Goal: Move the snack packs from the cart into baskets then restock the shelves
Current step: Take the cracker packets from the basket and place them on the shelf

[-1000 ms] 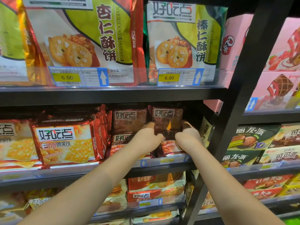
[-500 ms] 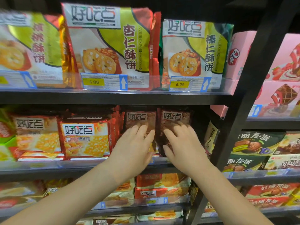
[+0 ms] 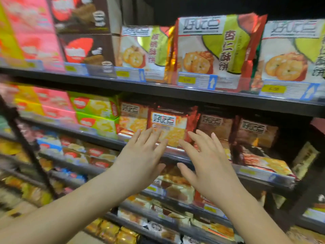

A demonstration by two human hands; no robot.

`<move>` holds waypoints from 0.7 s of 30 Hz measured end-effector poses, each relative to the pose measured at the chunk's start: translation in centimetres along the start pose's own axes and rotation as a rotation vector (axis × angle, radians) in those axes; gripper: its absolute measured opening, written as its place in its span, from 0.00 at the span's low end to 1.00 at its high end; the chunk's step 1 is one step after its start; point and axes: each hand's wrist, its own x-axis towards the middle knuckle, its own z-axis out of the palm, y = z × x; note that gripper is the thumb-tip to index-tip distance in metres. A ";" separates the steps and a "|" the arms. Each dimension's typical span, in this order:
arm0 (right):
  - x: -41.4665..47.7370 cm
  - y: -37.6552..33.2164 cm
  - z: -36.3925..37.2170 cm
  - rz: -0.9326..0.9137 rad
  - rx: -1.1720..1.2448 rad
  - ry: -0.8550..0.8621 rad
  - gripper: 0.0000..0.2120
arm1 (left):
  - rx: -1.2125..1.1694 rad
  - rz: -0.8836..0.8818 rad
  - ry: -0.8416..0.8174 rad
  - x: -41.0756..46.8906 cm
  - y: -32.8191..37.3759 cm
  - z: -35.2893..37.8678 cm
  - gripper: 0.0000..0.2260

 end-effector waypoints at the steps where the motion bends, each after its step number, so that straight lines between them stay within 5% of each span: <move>1: 0.1 -0.9 0.2 -0.044 0.027 -0.008 0.28 | 0.005 -0.058 0.005 -1.6 -0.4 0.0 0.33; 10: -2.6 -14.2 2.3 -0.436 0.361 -0.052 0.27 | 0.085 -0.530 -0.201 -20.4 -3.1 0.3 0.30; 21: -9.2 -39.3 -1.9 -0.907 0.561 -0.157 0.28 | 0.178 -1.024 -0.302 -47.4 -5.6 -6.3 0.31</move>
